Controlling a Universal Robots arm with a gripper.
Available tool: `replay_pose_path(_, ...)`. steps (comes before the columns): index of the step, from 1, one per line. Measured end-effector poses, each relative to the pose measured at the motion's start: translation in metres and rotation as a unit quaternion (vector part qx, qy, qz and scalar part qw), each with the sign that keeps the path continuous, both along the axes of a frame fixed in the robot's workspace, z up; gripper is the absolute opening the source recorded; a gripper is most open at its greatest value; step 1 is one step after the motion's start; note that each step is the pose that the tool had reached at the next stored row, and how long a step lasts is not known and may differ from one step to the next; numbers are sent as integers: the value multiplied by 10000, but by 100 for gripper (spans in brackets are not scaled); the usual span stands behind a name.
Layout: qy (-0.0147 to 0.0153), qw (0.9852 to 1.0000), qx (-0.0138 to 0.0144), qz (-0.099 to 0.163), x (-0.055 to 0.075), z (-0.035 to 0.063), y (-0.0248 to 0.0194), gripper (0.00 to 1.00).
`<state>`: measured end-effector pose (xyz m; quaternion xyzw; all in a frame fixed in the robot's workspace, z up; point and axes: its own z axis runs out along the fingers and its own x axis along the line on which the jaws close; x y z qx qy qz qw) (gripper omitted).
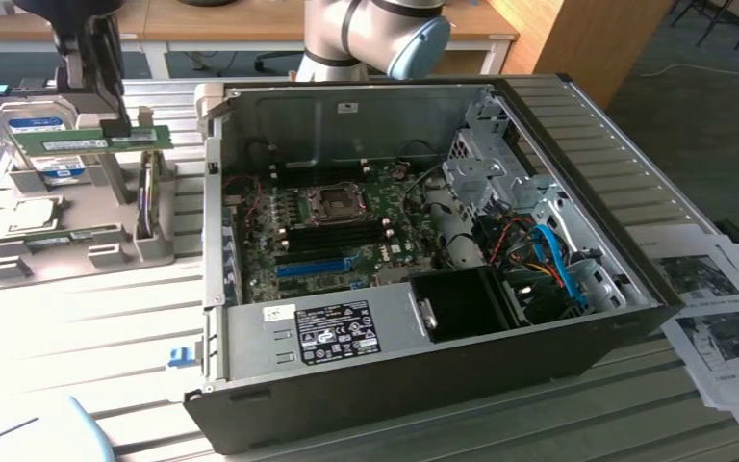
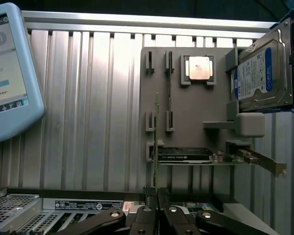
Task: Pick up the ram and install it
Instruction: 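Pick up the ram and move it above insertion slot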
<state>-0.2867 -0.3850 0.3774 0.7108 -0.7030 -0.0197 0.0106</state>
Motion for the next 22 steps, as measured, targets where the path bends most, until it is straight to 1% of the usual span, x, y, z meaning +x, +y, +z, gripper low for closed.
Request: replay_pose_path(22,0,10000,0,0,361,0,0,11)
